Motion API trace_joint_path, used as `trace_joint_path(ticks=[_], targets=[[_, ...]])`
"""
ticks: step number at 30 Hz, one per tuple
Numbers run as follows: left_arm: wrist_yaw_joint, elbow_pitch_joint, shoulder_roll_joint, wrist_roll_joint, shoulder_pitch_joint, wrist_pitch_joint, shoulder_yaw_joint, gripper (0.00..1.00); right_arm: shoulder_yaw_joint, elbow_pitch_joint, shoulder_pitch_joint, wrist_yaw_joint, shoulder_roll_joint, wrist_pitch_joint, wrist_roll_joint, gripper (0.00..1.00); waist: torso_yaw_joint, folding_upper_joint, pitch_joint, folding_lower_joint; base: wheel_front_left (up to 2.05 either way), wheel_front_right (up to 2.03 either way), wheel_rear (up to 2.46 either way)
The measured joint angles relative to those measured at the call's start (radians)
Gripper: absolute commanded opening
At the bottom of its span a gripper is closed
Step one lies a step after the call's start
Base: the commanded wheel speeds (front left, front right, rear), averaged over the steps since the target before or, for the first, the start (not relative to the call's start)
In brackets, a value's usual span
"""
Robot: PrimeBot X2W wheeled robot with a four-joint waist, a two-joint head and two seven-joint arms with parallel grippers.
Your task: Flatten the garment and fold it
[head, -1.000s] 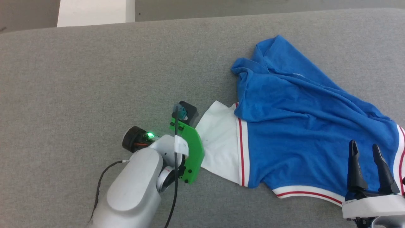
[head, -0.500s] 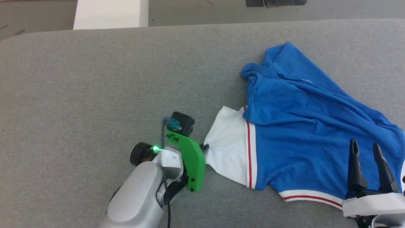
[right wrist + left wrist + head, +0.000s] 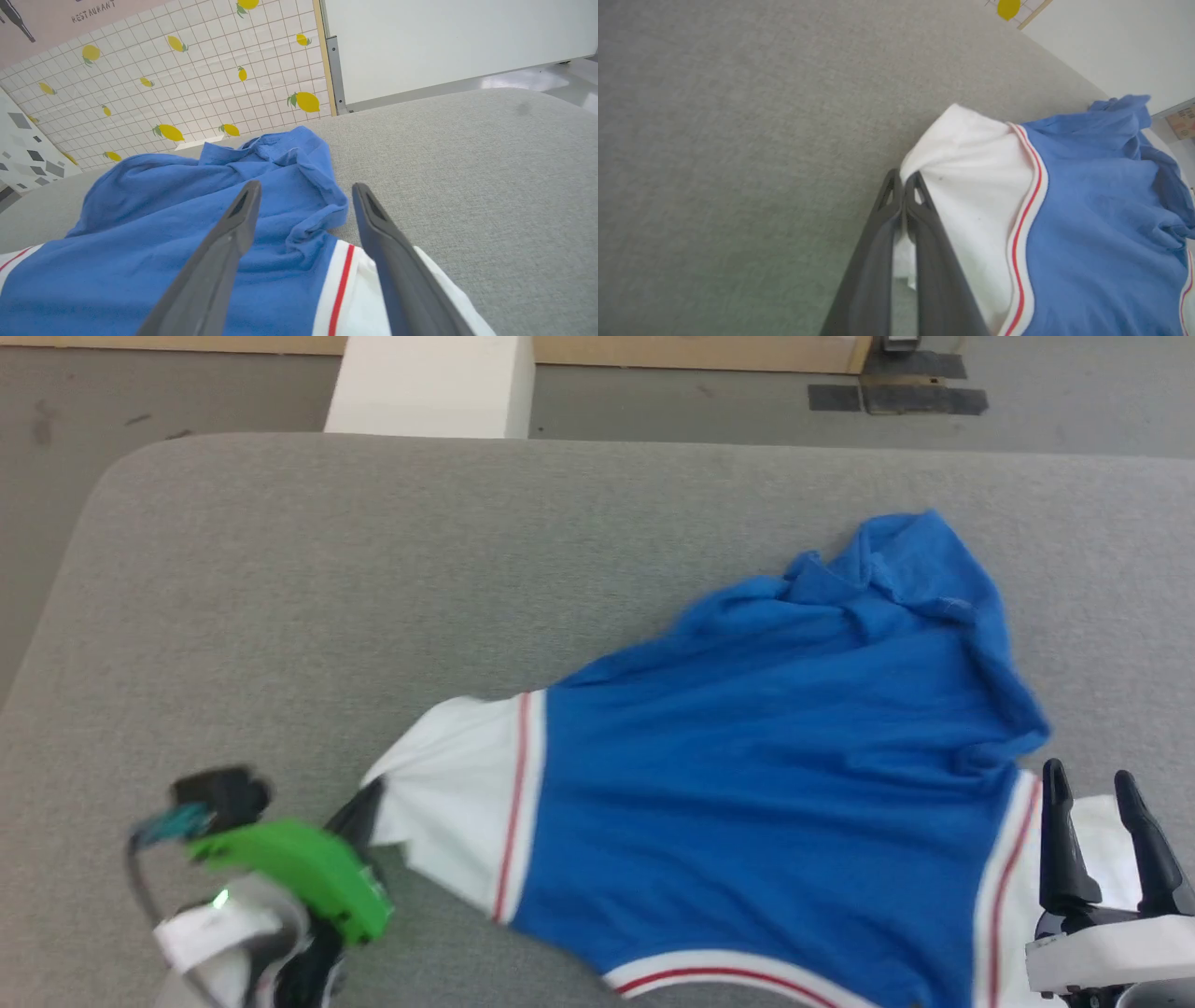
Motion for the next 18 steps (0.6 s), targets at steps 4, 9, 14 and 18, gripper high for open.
trace_joint_path(ticks=[4, 9, 14, 18], targets=[[0.025, -0.061, 0.016, -0.020, 0.125, -0.046, 0.059, 0.00, -0.004, -0.013, 0.009, 0.000, 0.000, 0.019, -0.003, 1.00, 0.033, 0.0000, -0.004, 0.0000, 0.00, 0.00, 0.00], [0.019, -0.122, -0.027, -0.036, 0.161, -0.085, 0.045, 0.00, -0.001, -0.035, 0.014, 0.000, 0.000, 0.072, -0.030, 1.00, 0.071, 0.0000, 0.002, 0.0000, 0.00, 0.00, 0.00], [0.002, -0.159, -0.053, -0.030, 0.156, -0.113, 0.007, 0.00, 0.001, -0.081, -0.014, 0.000, 0.000, 0.237, -0.106, 1.00, 0.081, 0.0000, 0.026, 0.0000, 0.00, 0.00, 0.00], [0.001, -0.180, -0.055, -0.016, 0.148, -0.119, -0.012, 0.00, -0.010, -0.117, -0.051, 0.000, -0.026, 0.415, -0.102, 1.00, 0.068, 0.0000, 0.042, 0.0000, 0.00, 0.00, 0.00]])
